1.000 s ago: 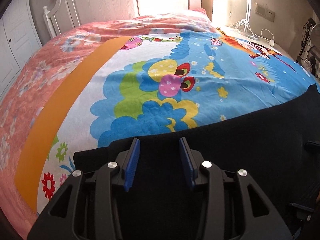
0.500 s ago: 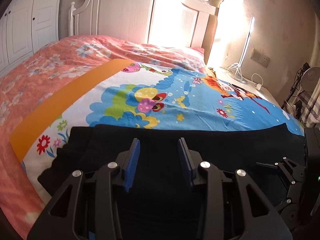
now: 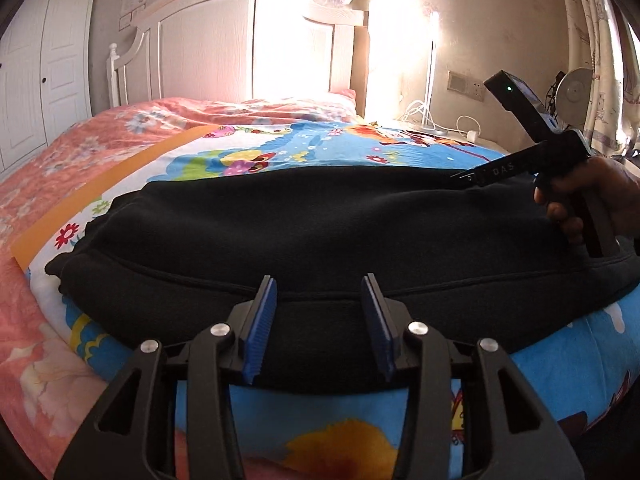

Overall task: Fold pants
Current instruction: 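Open the left tool and withdraw it from the folded pants, then grasp the black pants' waist end with the left tool near the orange strip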

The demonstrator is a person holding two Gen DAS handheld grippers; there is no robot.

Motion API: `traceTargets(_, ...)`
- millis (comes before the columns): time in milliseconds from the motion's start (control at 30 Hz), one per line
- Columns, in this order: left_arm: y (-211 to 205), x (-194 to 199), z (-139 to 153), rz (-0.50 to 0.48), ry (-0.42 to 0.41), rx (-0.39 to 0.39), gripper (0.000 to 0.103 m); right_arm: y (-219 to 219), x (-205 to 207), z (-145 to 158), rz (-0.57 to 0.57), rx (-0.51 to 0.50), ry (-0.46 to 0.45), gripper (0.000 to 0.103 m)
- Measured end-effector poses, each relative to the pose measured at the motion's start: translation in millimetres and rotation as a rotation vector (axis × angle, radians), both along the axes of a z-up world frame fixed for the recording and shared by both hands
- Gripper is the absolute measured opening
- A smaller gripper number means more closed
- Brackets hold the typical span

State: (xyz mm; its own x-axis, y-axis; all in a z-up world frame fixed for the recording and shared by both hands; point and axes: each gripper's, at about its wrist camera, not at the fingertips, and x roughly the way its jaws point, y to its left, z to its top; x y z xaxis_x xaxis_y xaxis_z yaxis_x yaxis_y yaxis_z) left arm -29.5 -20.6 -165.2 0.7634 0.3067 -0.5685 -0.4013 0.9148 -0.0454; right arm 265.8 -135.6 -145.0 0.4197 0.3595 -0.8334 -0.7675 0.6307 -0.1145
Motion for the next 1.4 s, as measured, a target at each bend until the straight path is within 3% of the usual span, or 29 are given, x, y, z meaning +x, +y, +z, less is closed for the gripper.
traceTargets(167,15.2,-32.3,-4.6,0.054,-0.019,-0.054,0.049,1.9,-0.4,3.2,-0.091,-0.034,-0.085,0.096)
traceTargets(267,34.2,-53.2,-4.7,0.123,-0.036,-0.113,0.050,10.1,-11.8,14.9,-0.176,-0.127,-0.306,0.096)
traceTargets(333,55.3,-66.7,-9.6,0.228,-0.005,-0.157,0.061,15.2,-17.2,22.8,-0.184,-0.134,-0.373,0.096)
traceTargets(433,80.2,-92.9,-9.9,0.346,-0.058,-0.250,0.056,27.1,-38.3,41.8,-0.078,0.004,-0.294,0.096)
traceTargets(467,83.9,-99.4,-6.8,0.346,-0.091,-0.270,0.056,33.4,-49.0,46.7,-0.014,0.051,-0.250,0.097)
traceTargets(500,87.2,-103.8,-4.2,0.340,-0.123,-0.295,0.056,43.2,-60.7,49.0,0.066,0.100,-0.181,0.097)
traceTargets(600,101.2,-110.9,5.3,0.330,-0.213,-0.365,0.055,71.8,-88.8,39.4,0.320,0.216,0.172,0.096)
traceTargets(633,108.5,-111.0,8.4,0.321,-0.249,-0.399,0.051,79.8,-97.5,34.5,0.359,0.215,0.201,0.096)
traceTargets(733,138.2,-109.8,6.4,0.319,-0.340,-0.557,0.050,104.0,-113.7,13.6,0.383,0.107,0.135,0.096)
traceTargets(800,156.6,-102.2,-3.2,0.365,-0.283,-0.641,0.048,109.9,-104.8,-3.1,0.311,0.032,0.111,0.094)
traceTargets(867,170.3,-98.5,-15.9,0.401,-0.255,-0.730,0.043,106.5,-96.6,-2.5,0.276,0.047,0.090,0.094)
traceTargets(900,175.1,-99.4,-19.5,0.415,-0.253,-0.749,0.038,107.5,-96.1,-2.6,0.245,0.014,0.027,0.094)
traceTargets(933,179.9,-101.1,-21.2,0.424,-0.253,-0.748,0.036,106.9,-95.3,-3.3,0.209,-0.025,-0.055,0.096)
traceTargets(1067,173.4,-99.0,1.2,0.495,-0.200,-0.586,0.037,102.4,-85.7,-5.6,0.172,-0.009,-0.039,0.096)
traceTargets(1200,168.1,-83.7,12.6,0.513,-0.143,-0.474,0.036,103.7,-96.6,-4.7,0.176,-0.027,-0.120,0.096)
traceTargets(1300,174.8,-77.5,18.0,0.621,-0.071,-0.377,0.056,104.4,-99.8,-4.5,0.177,-0.034,-0.149,0.096)
traceTargets(1400,176.9,-74.1,35.2,0.751,-0.001,-0.210,0.056,104.7,-97.3,-4.6,0.175,-0.029,-0.136,0.096)
